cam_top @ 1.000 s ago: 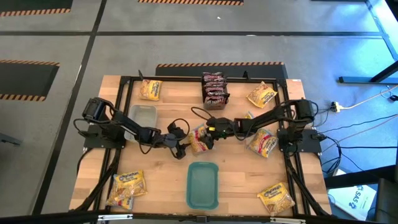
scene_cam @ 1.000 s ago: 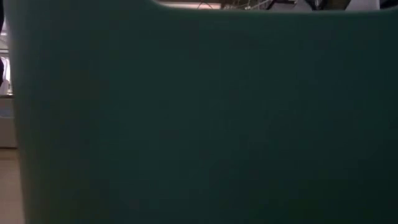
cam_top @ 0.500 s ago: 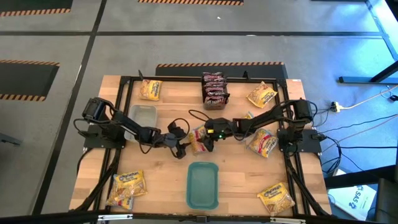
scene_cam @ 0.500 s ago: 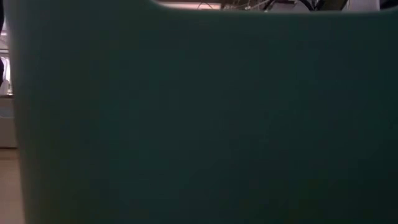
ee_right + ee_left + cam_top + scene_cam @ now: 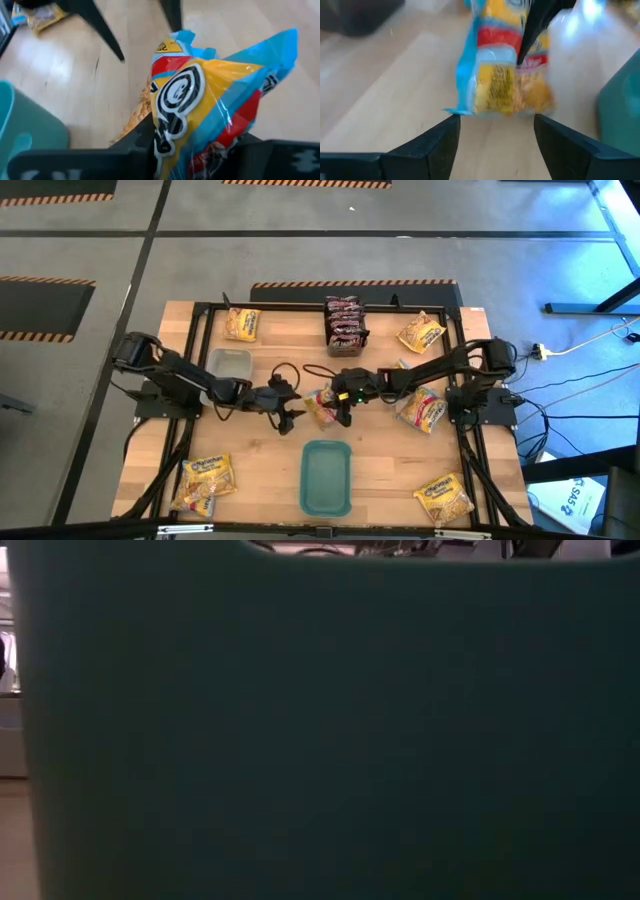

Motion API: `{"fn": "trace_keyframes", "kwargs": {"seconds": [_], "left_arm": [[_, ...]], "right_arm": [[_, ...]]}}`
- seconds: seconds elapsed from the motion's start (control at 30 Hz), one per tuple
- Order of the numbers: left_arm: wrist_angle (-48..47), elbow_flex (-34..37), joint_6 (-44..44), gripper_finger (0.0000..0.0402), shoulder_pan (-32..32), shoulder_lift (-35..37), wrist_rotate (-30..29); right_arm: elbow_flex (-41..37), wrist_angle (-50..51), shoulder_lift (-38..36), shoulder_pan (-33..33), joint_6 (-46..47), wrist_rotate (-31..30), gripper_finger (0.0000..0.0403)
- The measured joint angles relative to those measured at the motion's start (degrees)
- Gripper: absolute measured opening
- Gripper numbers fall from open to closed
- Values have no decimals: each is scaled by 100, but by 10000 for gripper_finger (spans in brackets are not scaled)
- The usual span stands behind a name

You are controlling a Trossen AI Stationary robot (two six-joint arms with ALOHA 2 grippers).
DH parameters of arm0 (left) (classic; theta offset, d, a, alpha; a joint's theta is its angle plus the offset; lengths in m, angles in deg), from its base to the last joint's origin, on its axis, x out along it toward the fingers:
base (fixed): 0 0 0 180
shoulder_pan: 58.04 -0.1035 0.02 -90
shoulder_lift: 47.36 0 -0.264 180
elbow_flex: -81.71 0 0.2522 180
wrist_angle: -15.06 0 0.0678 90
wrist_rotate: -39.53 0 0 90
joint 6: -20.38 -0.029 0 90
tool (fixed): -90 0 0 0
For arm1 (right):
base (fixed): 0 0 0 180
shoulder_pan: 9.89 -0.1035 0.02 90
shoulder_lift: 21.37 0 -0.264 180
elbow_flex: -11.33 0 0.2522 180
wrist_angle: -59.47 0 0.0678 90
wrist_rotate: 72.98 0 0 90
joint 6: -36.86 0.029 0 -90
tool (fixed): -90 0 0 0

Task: Sort Maruchan noodles
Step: Put the blue noodle pack into the blue bin

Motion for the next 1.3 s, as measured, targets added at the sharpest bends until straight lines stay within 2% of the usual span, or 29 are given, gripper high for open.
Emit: {"fn": "trace_keyframes", "kwargs": {"seconds": [0.17, 0.3, 0.77, 0.9, 1.17, 1.3], "left_arm": [[68, -4, -15, 286, -305, 557, 518], [139, -2, 60, 307, -555, 744, 790], [429, -2, 254, 309, -676, 511, 1250], [428, 0, 253, 284, -676, 489, 1298], [496, 0, 12, 186, -673, 489, 1429], [494, 0, -223, 156, -635, 487, 1402]], "right_arm": [[-2, 95, -209, -13, -645, -35, 95], [26, 102, -225, -16, -936, -7, 95], [1081, 748, -231, -11, -1827, 219, 96], [1380, 1088, -231, -7, -1936, 218, 96], [1467, 1175, -231, -4, -1841, 197, 98], [1544, 1504, -302, -7, -1817, 272, 124]]}}
